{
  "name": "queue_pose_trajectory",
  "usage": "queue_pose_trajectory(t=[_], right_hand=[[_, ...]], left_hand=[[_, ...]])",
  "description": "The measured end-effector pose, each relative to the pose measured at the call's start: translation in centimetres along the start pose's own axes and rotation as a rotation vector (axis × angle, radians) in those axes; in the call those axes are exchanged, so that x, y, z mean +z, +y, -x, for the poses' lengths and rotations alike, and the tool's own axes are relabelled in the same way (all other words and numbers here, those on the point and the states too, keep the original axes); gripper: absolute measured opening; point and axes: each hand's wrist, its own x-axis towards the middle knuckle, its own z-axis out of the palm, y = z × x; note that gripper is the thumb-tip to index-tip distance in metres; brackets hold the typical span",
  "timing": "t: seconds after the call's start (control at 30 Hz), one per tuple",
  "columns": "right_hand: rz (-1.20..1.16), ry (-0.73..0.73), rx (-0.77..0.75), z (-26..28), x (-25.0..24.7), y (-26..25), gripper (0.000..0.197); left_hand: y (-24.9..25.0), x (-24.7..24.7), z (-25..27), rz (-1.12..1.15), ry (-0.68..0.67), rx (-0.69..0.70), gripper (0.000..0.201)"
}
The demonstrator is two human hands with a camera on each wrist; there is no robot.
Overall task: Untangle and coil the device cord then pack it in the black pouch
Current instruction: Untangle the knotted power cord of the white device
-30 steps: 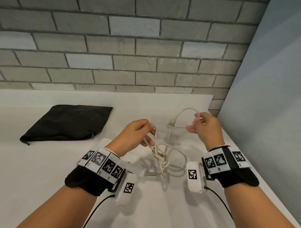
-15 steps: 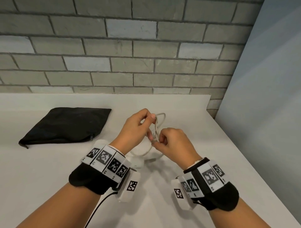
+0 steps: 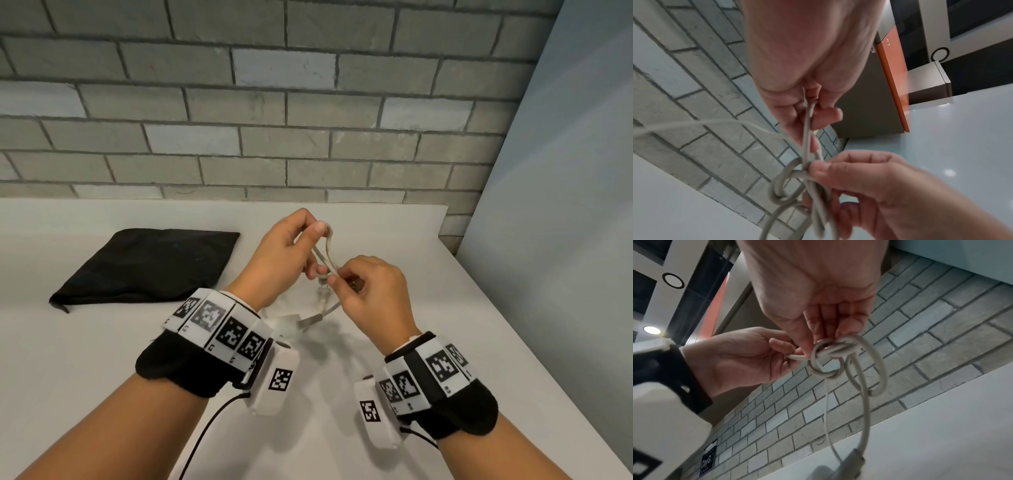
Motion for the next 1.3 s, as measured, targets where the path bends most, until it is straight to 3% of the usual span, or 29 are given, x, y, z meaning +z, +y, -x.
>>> queue_pose_trajectory(t=[0.13, 0.27, 0.43, 0.57, 0.63, 0.73, 0.8, 0.93, 1.0, 1.03, 1.1, 1.2, 1.23, 1.3], right_hand=[[-0.111, 0.126, 0.04, 0.3, 0.2, 0.4, 0.02], [-0.443, 0.202, 0.216, 0.2, 0.2, 1.0, 0.01], [-0.748, 0.132, 0.379, -0.5, -0.7, 0.5, 0.009], [-1.235, -0.18, 0.414, -1.4, -2.6, 0.4, 0.024], [-1.119, -0.269, 0.398, -1.6, -2.7, 0.5, 0.031], [-0.74, -0.285, 0.309, -2.0, -3.1, 0.9, 0.021], [-0.747, -0.227, 0.274, -2.3, -3.6, 1.6, 0.019], [-1.422, -0.06, 0.353, -2.0, -4.5, 2.7, 0.016], [-1.54, -0.065, 0.427, -1.6, -4.6, 2.8, 0.019], [-1.457, -0.075, 0.49, -1.6, -4.4, 2.8, 0.018], [-0.98, -0.064, 0.496, -1.8, -4.0, 2.6, 0.017], [0.024, 0.093, 0.139, -1.8, -3.7, 2.1, 0.031], [0.156, 0.136, -0.017, -1.7, -3.4, 1.6, 0.038], [0.152, -0.003, -0.154, -1.6, -2.7, 0.4, 0.045]], left_hand=[[0.2, 0.2, 0.1, 0.006, 0.004, 0.025, 0.02], [0.1, -0.5, -0.5, -0.003, 0.041, -0.004, 0.021], [-0.8, -1.5, -0.5, 0.089, 0.053, -0.125, 0.024], [-0.8, -2.2, -0.7, 0.123, 0.073, -0.136, 0.025], [-1.0, -1.9, -0.8, 0.099, 0.062, -0.132, 0.025], [-1.4, -1.4, -0.6, 0.087, 0.051, -0.128, 0.024], [-1.6, -1.4, -0.6, 0.11, 0.068, -0.134, 0.024], [-1.5, -2.4, -1.2, 0.203, 0.116, -0.197, 0.025], [-1.3, -2.5, -1.3, 0.197, 0.088, -0.195, 0.025], [-1.2, -2.3, -1.3, 0.169, 0.073, -0.188, 0.024], [-1.1, -1.6, -1.1, 0.081, 0.062, -0.162, 0.023], [-1.1, 0.0, -0.9, -0.053, 0.088, -0.114, 0.021], [-1.1, 0.6, -0.8, -0.08, 0.094, -0.102, 0.021], [-1.1, 1.7, -0.5, -0.099, 0.078, -0.084, 0.02]])
